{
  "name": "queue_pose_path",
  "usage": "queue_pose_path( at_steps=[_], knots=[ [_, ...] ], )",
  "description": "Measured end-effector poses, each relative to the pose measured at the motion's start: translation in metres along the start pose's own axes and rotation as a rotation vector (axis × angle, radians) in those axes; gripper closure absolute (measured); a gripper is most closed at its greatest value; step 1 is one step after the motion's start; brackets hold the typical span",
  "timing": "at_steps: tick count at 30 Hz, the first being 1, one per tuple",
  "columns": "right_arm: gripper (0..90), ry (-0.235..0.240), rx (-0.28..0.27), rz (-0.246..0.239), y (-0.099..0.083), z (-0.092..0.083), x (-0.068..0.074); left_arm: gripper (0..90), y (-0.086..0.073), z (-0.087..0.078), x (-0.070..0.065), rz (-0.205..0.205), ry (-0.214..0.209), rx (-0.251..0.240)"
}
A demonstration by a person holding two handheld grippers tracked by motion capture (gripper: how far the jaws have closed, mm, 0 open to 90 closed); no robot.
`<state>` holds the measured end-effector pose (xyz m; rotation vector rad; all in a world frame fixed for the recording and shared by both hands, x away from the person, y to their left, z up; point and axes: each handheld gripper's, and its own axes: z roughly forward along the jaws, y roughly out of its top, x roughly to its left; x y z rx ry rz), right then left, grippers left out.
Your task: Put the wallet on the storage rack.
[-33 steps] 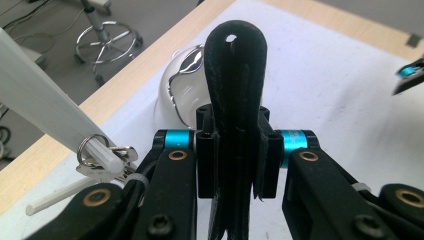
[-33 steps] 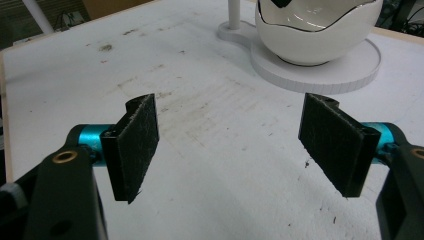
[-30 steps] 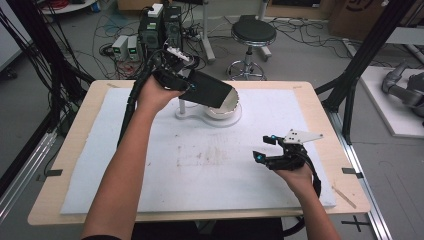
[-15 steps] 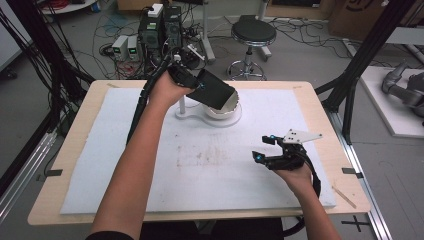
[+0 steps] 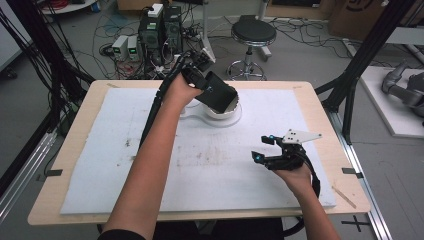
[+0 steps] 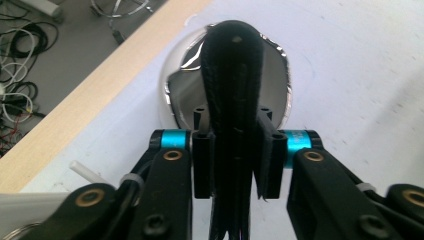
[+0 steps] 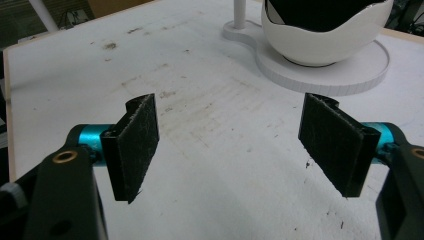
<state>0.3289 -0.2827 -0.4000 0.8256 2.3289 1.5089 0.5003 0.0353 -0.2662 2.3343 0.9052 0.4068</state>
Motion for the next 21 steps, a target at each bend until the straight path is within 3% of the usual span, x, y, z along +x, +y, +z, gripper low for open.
queue_pose_path(
  at_steps=[1, 2, 4, 7, 13, 21],
  knots=[
    [24.7, 0.000, 0.000, 0.000, 0.000, 0.000, 0.000, 67.2, 0.000, 0.000, 0.000, 0.000, 0.000, 0.000],
    [24.7, 0.003, 0.004, 0.004, 0.000, 0.000, 0.000, 67.2, -0.001, 0.000, 0.002, -0.005, 0.035, 0.002],
    [24.7, 0.004, 0.003, 0.002, 0.000, 0.000, 0.001, 58.6, -0.004, -0.002, 0.005, -0.014, 0.090, -0.010],
    [24.7, 0.005, -0.004, 0.003, 0.000, 0.000, 0.000, 55.1, -0.005, -0.010, 0.008, -0.021, 0.115, -0.049],
    [24.7, 0.003, 0.002, -0.003, 0.000, 0.000, 0.001, 55.1, -0.004, -0.025, 0.008, -0.016, 0.170, -0.117],
    [24.7, 0.008, 0.005, 0.000, 0.000, 0.000, 0.001, 63.7, -0.001, -0.016, 0.003, 0.028, 0.262, -0.105]
  ],
)
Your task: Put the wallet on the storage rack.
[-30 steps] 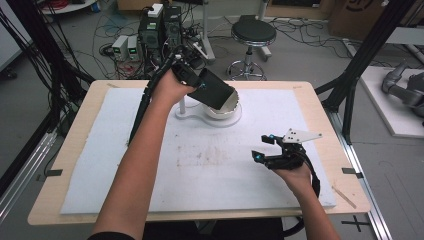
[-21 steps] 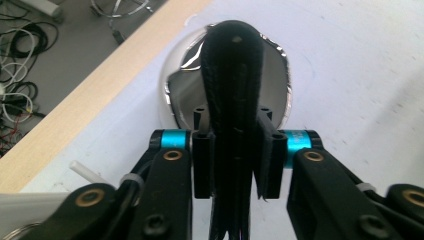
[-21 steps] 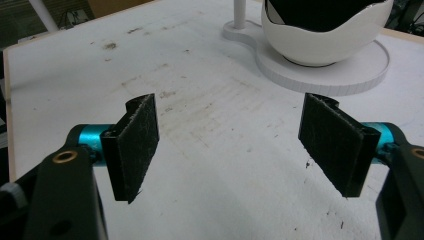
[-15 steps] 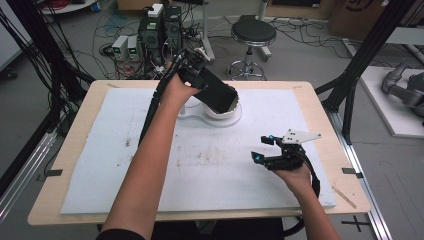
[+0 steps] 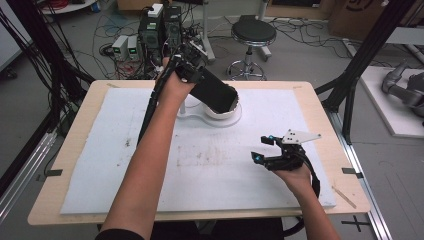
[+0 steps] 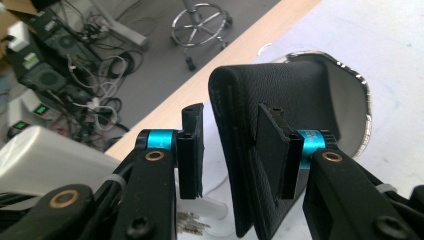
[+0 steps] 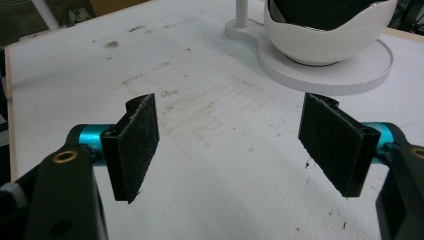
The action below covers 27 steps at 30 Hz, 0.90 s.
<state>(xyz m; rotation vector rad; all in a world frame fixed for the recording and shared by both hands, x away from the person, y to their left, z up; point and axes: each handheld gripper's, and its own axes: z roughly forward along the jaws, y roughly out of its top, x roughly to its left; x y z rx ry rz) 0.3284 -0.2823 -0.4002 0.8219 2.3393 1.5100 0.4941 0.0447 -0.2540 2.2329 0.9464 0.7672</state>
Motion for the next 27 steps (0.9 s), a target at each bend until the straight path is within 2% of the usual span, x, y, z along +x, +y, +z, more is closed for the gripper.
queue_pose_path(
  at_steps=[5, 8, 11, 16, 21, 22, 25, 27],
  knots=[
    [24.8, -0.002, 0.008, 0.006, 0.000, 0.001, 0.000, 63.6, -0.002, 0.006, -0.001, 0.002, 0.016, 0.015],
    [24.7, -0.001, 0.009, -0.001, -0.001, 0.002, -0.001, 58.8, -0.003, 0.003, 0.002, -0.012, -0.002, 0.004],
    [24.8, -0.001, 0.006, -0.003, 0.000, 0.001, 0.001, 53.6, -0.005, 0.000, 0.004, -0.018, -0.053, -0.008],
    [24.7, -0.015, 0.011, 0.007, 0.000, 0.000, 0.002, 46.3, -0.011, -0.014, 0.008, -0.049, -0.113, -0.077],
    [24.5, -0.021, 0.003, 0.009, 0.000, -0.002, 0.001, 43.5, -0.018, -0.026, 0.010, -0.066, -0.152, -0.124],
    [24.4, -0.022, 0.003, 0.014, 0.000, -0.002, 0.001, 40.2, -0.019, -0.028, 0.010, -0.071, -0.159, -0.132],
    [24.3, -0.026, 0.004, 0.015, 0.000, -0.003, 0.000, 37.8, -0.029, -0.036, 0.012, -0.091, -0.179, -0.175],
    [24.2, -0.028, 0.004, 0.017, 0.000, -0.003, 0.001, 35.9, -0.037, -0.041, 0.014, -0.113, -0.211, -0.205]
  ],
)
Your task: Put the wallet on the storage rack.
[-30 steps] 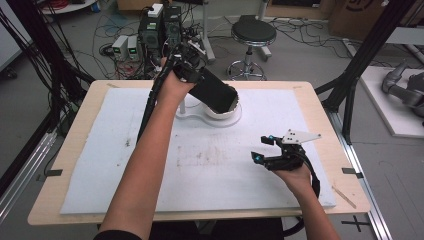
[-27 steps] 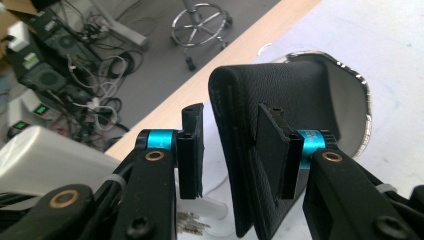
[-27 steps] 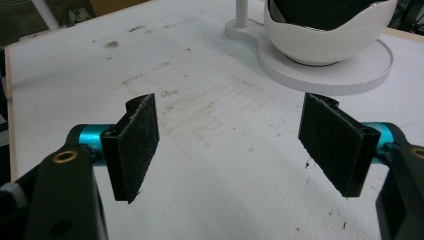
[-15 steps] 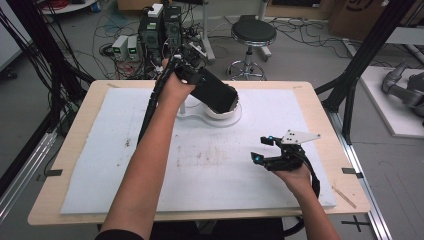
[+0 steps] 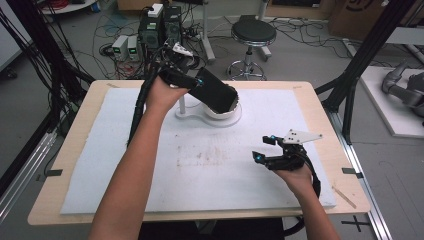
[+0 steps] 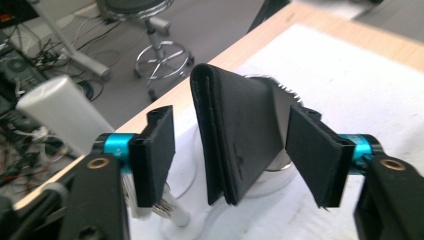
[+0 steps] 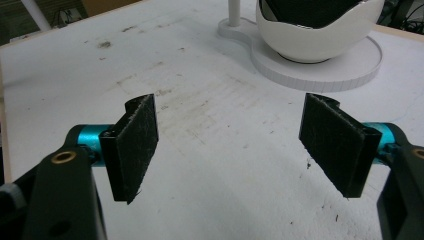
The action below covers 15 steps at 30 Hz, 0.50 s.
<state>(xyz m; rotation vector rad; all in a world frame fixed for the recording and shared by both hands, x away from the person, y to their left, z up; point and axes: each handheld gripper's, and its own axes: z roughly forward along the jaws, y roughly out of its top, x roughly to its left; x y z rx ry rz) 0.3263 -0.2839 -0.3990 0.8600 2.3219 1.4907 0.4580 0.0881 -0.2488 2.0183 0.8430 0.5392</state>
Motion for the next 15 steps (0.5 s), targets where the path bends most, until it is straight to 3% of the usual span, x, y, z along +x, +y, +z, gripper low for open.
queue_pose_path(
  at_steps=[6, 12, 15],
  knots=[
    [24.0, -0.006, -0.004, 0.000, 0.000, 0.000, -0.002, 33.0, -0.025, -0.019, 0.003, -0.026, -0.081, -0.060],
    [23.9, -0.019, 0.000, 0.006, 0.001, 0.002, -0.003, 26.2, -0.065, -0.040, 0.013, -0.085, -0.186, -0.145],
    [23.9, -0.022, -0.003, 0.008, 0.000, 0.001, -0.005, 25.5, -0.088, -0.054, 0.015, -0.091, -0.220, -0.166]
  ],
)
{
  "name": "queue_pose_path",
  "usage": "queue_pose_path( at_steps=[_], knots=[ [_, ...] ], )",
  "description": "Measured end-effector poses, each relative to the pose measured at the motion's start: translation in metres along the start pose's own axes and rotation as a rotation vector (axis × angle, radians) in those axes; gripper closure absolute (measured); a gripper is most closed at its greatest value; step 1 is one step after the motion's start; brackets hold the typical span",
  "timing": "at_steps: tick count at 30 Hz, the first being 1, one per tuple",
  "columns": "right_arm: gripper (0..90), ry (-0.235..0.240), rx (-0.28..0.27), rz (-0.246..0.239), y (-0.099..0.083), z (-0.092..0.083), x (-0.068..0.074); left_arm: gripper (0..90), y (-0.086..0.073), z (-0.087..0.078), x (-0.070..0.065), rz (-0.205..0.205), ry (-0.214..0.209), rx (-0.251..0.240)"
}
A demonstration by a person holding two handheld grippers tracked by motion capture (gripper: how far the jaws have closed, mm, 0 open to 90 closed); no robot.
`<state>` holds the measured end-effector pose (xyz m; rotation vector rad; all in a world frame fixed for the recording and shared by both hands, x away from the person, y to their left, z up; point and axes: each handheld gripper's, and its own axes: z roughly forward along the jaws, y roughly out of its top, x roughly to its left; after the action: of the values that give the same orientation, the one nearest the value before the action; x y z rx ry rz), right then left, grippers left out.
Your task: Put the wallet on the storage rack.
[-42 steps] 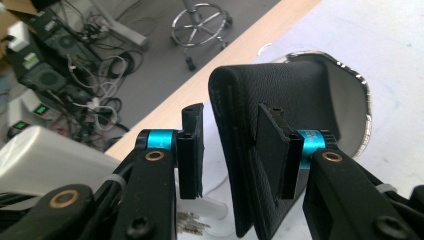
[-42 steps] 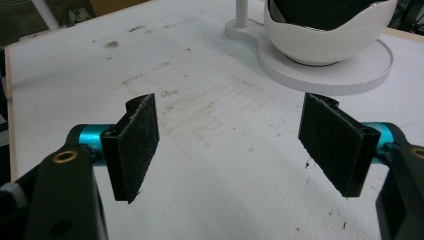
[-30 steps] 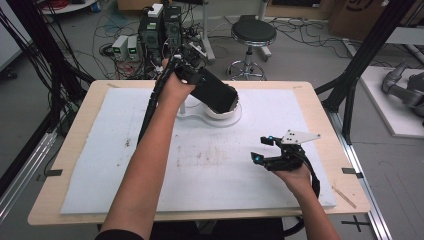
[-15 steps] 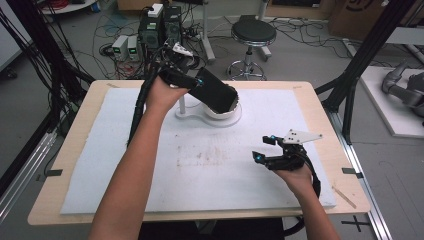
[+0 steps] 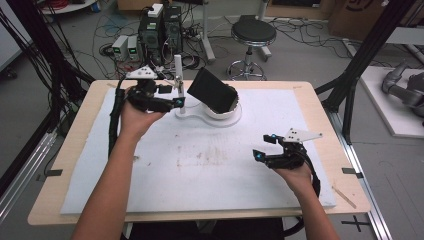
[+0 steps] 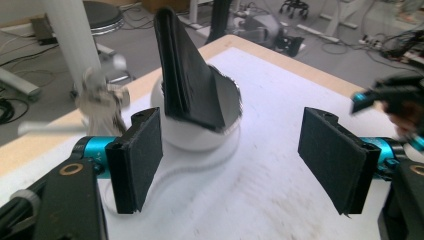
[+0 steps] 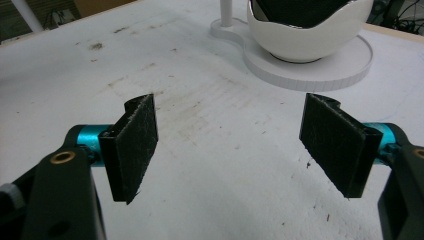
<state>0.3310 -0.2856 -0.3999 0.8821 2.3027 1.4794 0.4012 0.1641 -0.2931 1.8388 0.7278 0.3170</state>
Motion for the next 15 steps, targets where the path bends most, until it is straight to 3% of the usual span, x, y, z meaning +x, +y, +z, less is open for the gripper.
queue_pose_path(
  at_steps=[5, 6, 11, 15],
  knots=[
    [23.5, -0.009, -0.006, 0.016, -0.001, -0.001, -0.004, 23.4, -0.035, -0.034, 0.002, -0.015, -0.030, -0.025],
    [23.5, -0.009, -0.006, 0.016, -0.001, -0.001, -0.004, 22.4, -0.035, -0.034, 0.002, -0.015, -0.030, -0.025],
    [22.8, -0.028, -0.012, 0.034, -0.001, -0.006, -0.010, 18.1, -0.070, -0.054, 0.004, -0.049, -0.076, -0.032],
    [22.2, -0.042, -0.012, 0.042, -0.002, -0.010, -0.013, 16.2, -0.084, -0.057, -0.002, -0.035, -0.083, -0.017]
  ],
)
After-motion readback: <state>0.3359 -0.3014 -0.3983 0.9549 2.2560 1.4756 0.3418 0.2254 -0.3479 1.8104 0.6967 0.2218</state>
